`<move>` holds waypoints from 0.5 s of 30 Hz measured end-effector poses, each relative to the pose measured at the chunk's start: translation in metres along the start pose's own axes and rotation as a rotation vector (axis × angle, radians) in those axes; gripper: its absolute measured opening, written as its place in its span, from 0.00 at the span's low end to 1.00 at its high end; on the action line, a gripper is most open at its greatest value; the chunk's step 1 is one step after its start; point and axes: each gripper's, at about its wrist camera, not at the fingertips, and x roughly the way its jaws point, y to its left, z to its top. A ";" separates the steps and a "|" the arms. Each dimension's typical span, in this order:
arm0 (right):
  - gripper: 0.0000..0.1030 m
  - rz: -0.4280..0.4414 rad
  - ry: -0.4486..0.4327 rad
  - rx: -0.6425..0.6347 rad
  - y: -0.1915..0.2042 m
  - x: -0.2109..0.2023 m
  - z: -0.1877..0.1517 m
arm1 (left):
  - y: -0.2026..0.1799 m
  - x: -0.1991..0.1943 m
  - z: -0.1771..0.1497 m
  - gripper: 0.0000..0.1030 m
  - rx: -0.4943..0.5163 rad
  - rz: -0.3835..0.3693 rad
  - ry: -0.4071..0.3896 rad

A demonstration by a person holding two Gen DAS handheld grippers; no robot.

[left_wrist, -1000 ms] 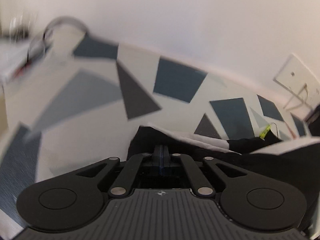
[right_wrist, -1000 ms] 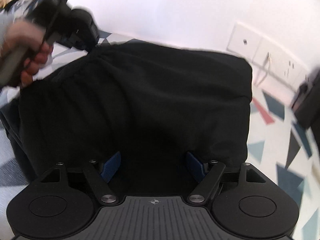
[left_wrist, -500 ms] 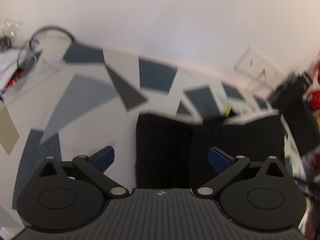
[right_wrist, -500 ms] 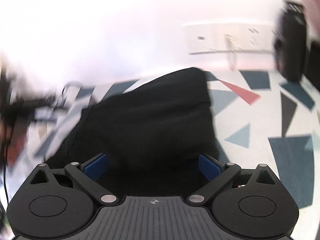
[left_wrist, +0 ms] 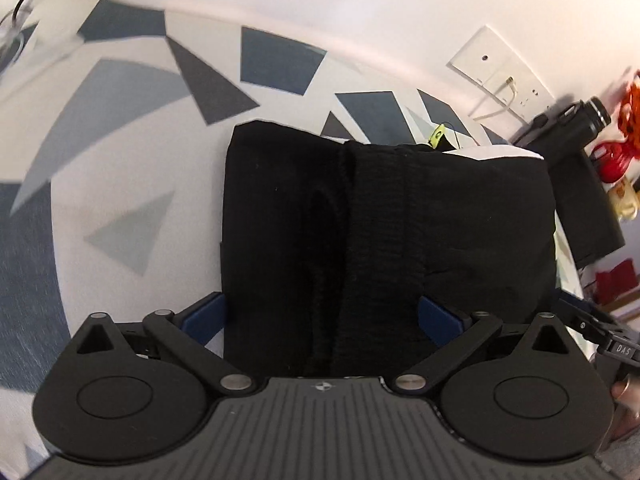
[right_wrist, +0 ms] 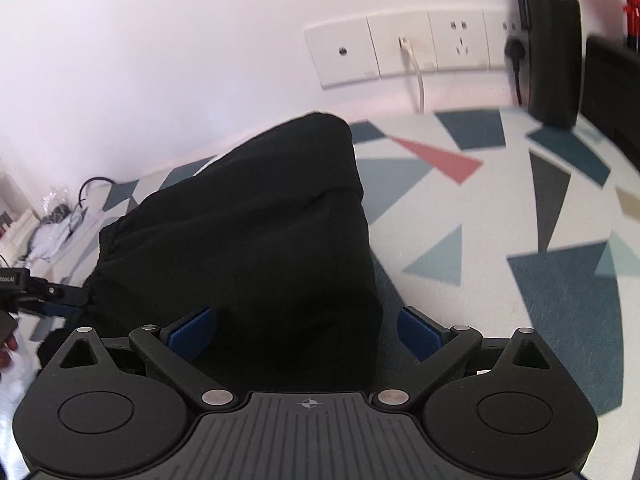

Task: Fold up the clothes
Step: 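Grasp the folded pants waistband with the left gripper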

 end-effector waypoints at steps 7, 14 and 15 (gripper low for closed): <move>0.99 -0.008 0.056 -0.017 0.000 0.014 -0.005 | -0.012 0.007 0.003 1.00 0.058 0.077 0.031; 0.99 0.001 0.104 0.003 0.000 0.026 -0.015 | -0.006 0.006 0.008 1.00 0.028 0.069 0.093; 0.99 0.004 0.101 0.003 0.000 0.026 -0.016 | -0.007 0.006 0.008 1.00 0.039 0.070 0.105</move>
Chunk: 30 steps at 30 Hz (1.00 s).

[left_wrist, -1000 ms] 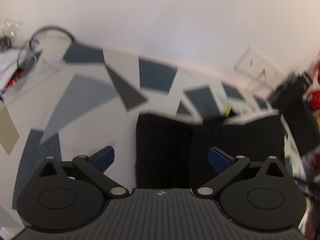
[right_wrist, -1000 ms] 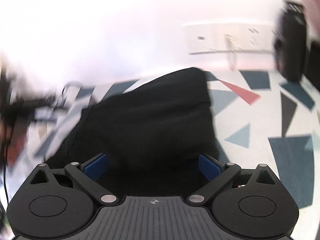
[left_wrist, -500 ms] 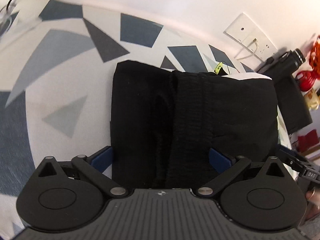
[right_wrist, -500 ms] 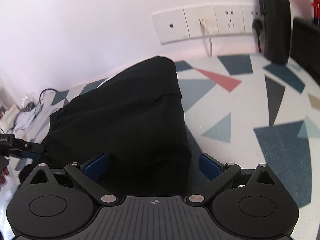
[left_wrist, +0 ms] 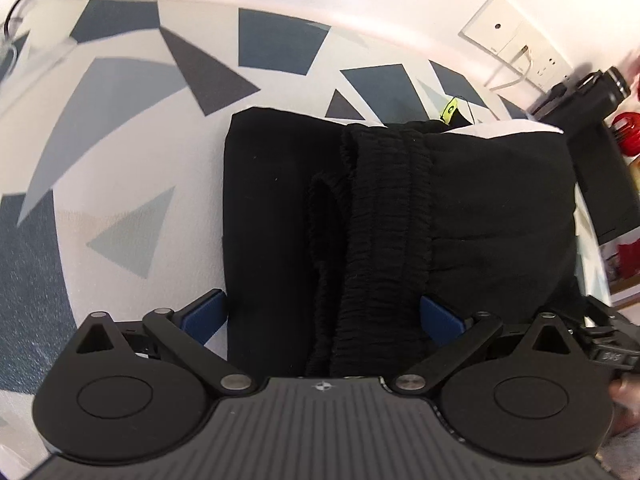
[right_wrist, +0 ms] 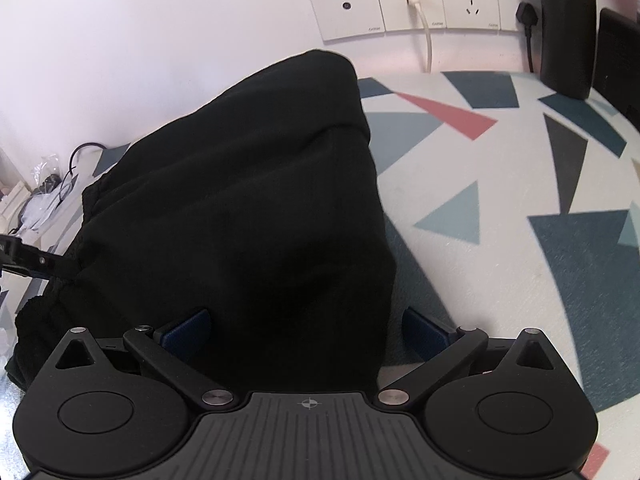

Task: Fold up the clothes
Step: 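Grasp the folded pants waistband with the left gripper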

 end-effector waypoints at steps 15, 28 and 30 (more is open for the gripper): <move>0.99 0.002 0.035 -0.077 0.015 0.013 0.010 | -0.028 0.011 -0.010 0.96 0.073 0.149 -0.078; 0.65 0.011 0.043 -0.165 0.032 0.004 0.014 | -0.021 -0.009 -0.034 0.72 -0.012 0.056 -0.109; 0.77 -0.001 0.049 -0.159 0.030 0.005 0.016 | -0.020 -0.009 -0.032 0.80 -0.001 0.069 -0.101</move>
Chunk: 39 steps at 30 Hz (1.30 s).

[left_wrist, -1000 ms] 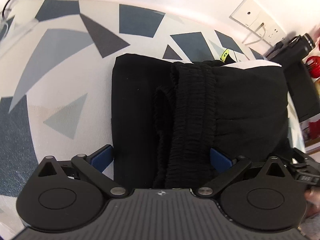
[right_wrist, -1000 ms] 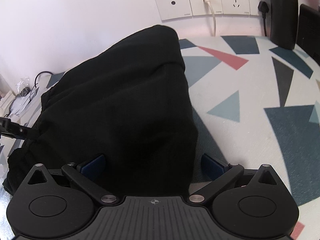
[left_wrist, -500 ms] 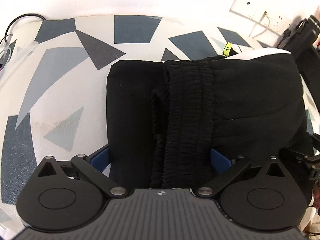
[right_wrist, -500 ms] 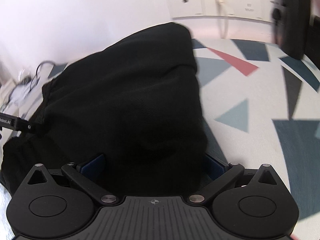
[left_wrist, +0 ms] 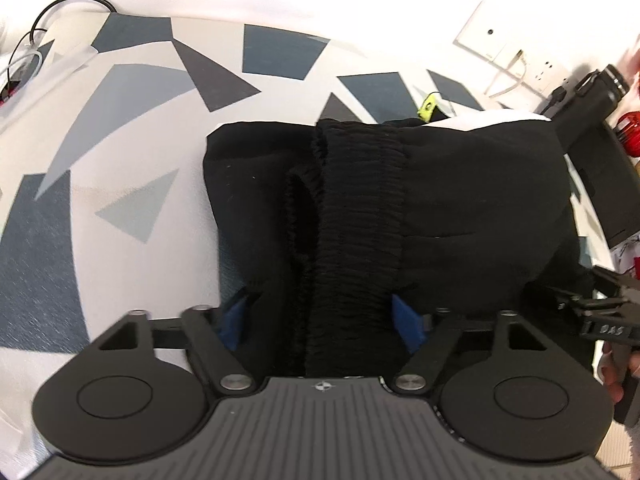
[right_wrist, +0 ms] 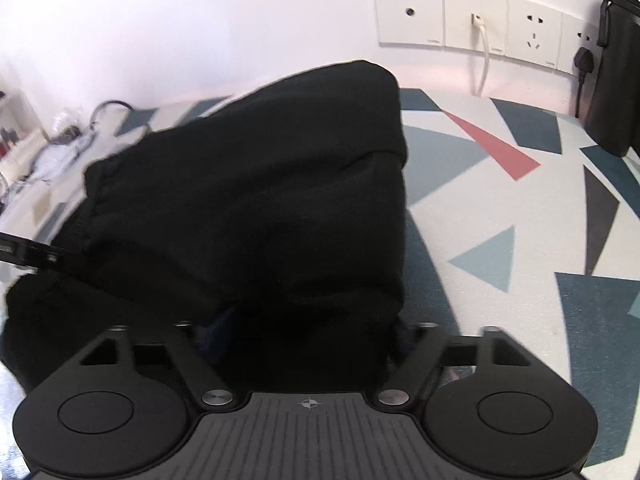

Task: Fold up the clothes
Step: 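Grasp the folded pants waistband with the left gripper, then lift the folded pants with the left gripper and carry them to the tan armchair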

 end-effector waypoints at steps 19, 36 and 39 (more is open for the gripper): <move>0.22 -0.079 -0.068 -0.016 0.052 -0.020 0.008 | -0.013 -0.033 -0.013 0.23 0.076 -0.026 -0.201; 0.20 -0.053 -0.319 -0.209 0.108 -0.119 0.034 | -0.040 -0.150 -0.042 0.22 0.054 0.061 -0.475; 0.20 0.028 -0.327 -0.251 0.099 -0.126 0.036 | -0.044 -0.161 -0.058 0.22 -0.038 0.108 -0.496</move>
